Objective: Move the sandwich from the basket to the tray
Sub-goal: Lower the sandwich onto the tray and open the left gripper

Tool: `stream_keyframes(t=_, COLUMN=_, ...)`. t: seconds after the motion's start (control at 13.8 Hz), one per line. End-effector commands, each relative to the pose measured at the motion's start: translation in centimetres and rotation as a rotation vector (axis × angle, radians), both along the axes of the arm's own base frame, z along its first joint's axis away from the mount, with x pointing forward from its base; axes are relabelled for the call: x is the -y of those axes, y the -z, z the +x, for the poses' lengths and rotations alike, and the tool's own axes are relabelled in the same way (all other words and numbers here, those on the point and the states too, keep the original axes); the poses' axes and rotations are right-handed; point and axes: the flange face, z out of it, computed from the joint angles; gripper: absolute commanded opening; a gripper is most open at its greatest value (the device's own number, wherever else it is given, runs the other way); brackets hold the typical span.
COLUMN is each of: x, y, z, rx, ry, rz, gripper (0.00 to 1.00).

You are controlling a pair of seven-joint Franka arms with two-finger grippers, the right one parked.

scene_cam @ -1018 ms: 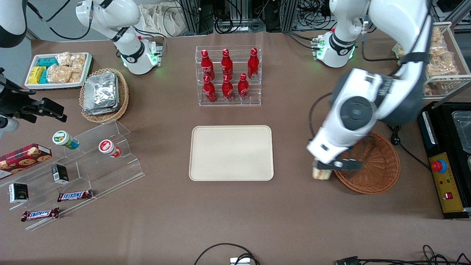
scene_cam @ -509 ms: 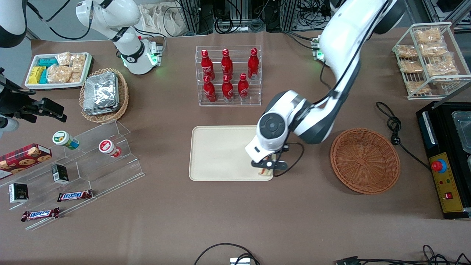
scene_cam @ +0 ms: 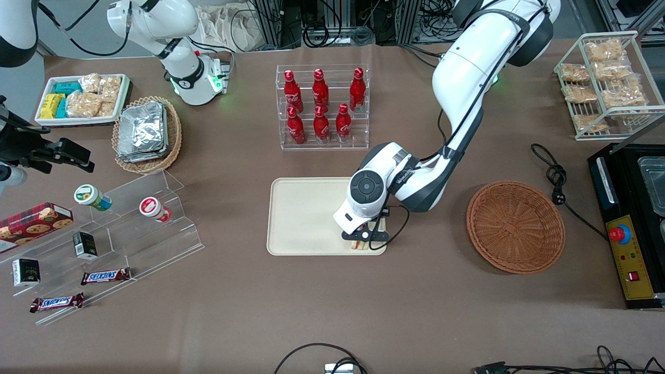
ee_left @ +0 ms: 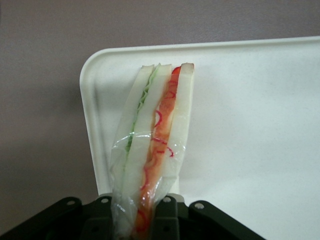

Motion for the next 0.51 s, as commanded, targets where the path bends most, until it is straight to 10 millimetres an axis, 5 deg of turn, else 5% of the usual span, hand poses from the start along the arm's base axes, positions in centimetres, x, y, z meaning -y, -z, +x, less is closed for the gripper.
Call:
stream_keyframes(t=0.0, x=0.0, y=0.6, z=0.5, rx=0.0, ry=-0.032, rz=0.0, gripper=0.48)
stream_keyframes(t=0.07, x=-0.3, y=0.7, z=0.6, rx=-0.006, ry=-0.028, rz=0.004, gripper=0.99)
stream_keyframes(t=0.44, x=-0.5, y=-2.9, z=0.6, rx=0.012, ry=-0.04, rz=0.006, gripper=1.0)
